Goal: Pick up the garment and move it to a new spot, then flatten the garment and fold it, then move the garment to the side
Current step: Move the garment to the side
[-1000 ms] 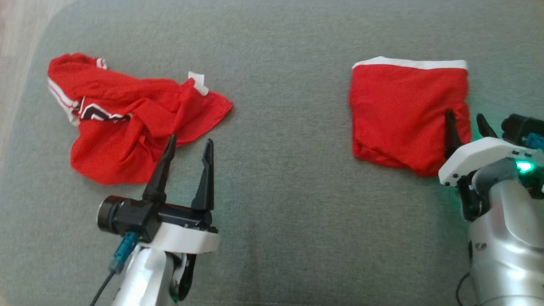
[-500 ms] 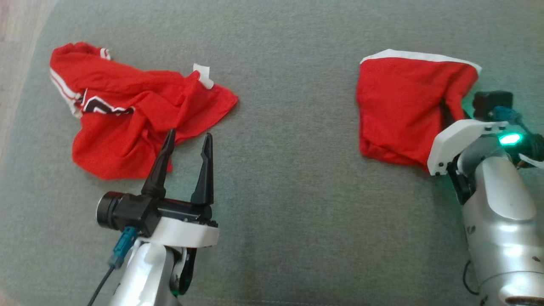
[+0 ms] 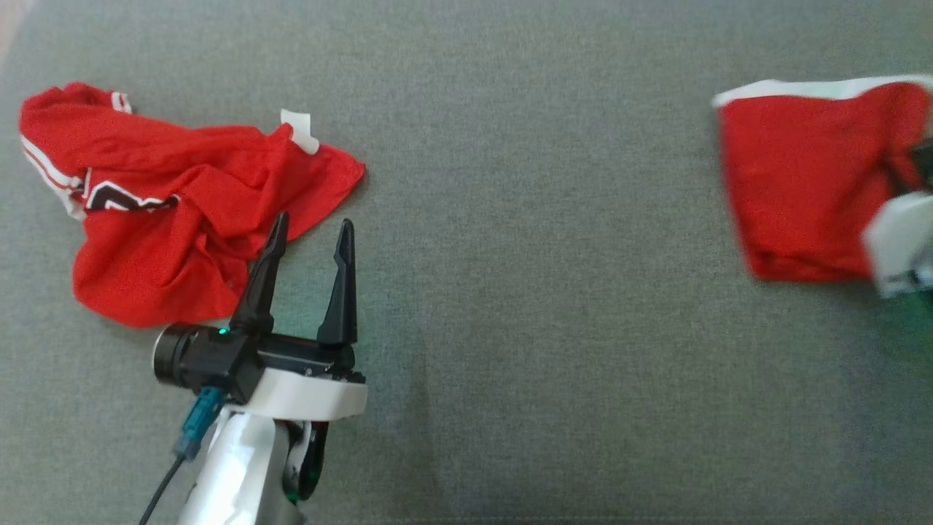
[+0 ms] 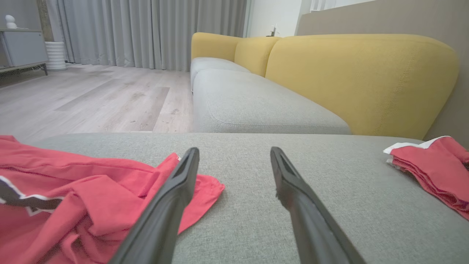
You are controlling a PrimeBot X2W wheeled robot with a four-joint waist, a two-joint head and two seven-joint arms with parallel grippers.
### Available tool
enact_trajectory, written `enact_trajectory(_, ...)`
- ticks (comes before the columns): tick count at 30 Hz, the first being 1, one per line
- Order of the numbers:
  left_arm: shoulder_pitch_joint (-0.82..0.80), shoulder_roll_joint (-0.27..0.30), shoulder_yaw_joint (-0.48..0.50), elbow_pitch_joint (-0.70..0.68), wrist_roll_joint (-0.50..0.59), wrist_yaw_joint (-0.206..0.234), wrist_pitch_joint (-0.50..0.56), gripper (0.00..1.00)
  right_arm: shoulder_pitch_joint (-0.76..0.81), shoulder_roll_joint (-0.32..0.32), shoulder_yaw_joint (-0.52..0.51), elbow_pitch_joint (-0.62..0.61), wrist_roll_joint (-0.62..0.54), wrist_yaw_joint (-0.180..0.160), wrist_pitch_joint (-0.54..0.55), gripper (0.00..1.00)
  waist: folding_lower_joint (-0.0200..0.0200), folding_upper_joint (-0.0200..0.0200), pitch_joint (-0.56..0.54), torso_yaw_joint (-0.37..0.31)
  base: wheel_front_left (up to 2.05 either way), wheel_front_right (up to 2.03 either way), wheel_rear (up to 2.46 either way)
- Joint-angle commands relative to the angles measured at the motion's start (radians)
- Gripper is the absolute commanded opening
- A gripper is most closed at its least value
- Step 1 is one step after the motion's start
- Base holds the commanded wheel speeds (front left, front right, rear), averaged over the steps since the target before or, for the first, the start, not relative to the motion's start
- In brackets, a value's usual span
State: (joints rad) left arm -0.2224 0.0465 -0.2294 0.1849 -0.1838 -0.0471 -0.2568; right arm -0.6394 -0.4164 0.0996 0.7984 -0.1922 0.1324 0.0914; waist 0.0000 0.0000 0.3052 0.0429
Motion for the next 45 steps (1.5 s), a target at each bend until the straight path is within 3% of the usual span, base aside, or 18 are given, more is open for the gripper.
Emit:
enact_trajectory(1,-0.037,0.004,0.031,-0.036,0.008,-0.006,-0.005,1.0,-0.006,-0.052,0.021,-0.035,0.015,-0.002,0.006,0.0,0.0,0.0,0.018,-0.003,0.0,0.0,0.0)
enact_trajectory(5,-0.055,0.004,0.034,-0.04,0.009,-0.013,-0.005,1.0,-0.003,-0.197,0.034,-0.047,0.057,-0.002,0.021,0.0,0.0,0.0,0.052,0.004,0.0,0.0,0.0)
enact_trajectory(10,-0.076,0.004,0.039,-0.045,0.011,-0.019,-0.005,1.0,-0.008,-0.29,-0.021,-0.064,0.089,-0.002,0.041,0.0,0.0,0.0,0.088,0.012,0.0,0.0,0.0)
enact_trajectory(14,-0.089,0.004,0.047,-0.055,0.011,-0.021,-0.005,1.0,-0.015,-0.32,-0.065,-0.077,0.09,-0.002,0.037,0.0,0.0,0.0,0.106,0.016,0.0,0.0,0.0)
enact_trajectory(22,-0.101,0.004,0.045,-0.051,0.009,-0.025,-0.005,1.0,-0.013,-0.298,-0.102,-0.103,0.072,-0.002,0.039,0.0,0.0,0.0,0.113,0.02,0.0,0.0,0.0)
enact_trajectory(24,-0.098,0.004,0.044,-0.047,0.008,-0.024,-0.005,1.0,-0.008,-0.281,-0.121,-0.111,0.061,-0.002,0.036,0.91,0.0,0.0,0.105,0.018,0.0,0.0,0.0)
enact_trajectory(25,-0.096,0.004,0.045,-0.045,0.009,-0.023,-0.005,1.0,-0.006,-0.272,-0.133,-0.116,0.055,-0.002,0.036,1.0,0.0,0.0,0.099,0.017,0.0,0.0,0.0)
enact_trajectory(31,-0.068,0.004,0.061,-0.033,0.009,-0.017,-0.005,1.0,0.007,-0.18,-0.167,-0.178,0.02,-0.002,0.009,1.0,0.0,0.0,0.011,-0.006,0.0,0.0,0.0)
enact_trajectory(37,-0.02,0.004,0.084,-0.041,0.018,-0.009,-0.005,1.0,0.008,-0.007,-0.174,-0.274,0.061,-0.002,-0.064,1.0,0.0,0.0,-0.087,-0.039,0.0,0.0,0.0)
enact_trajectory(38,-0.02,0.004,0.084,-0.041,0.018,-0.009,-0.005,1.0,0.008,-0.007,-0.174,-0.274,0.061,-0.002,-0.064,1.0,0.0,0.0,-0.087,-0.039,0.0,0.0,0.0)
enact_trajectory(45,0.048,0.004,0.102,-0.063,0.024,-0.004,-0.005,1.0,0.058,0.247,-0.177,-0.423,0.184,-0.002,-0.163,1.0,0.0,0.0,-0.181,-0.067,0.0,0.0,0.0)
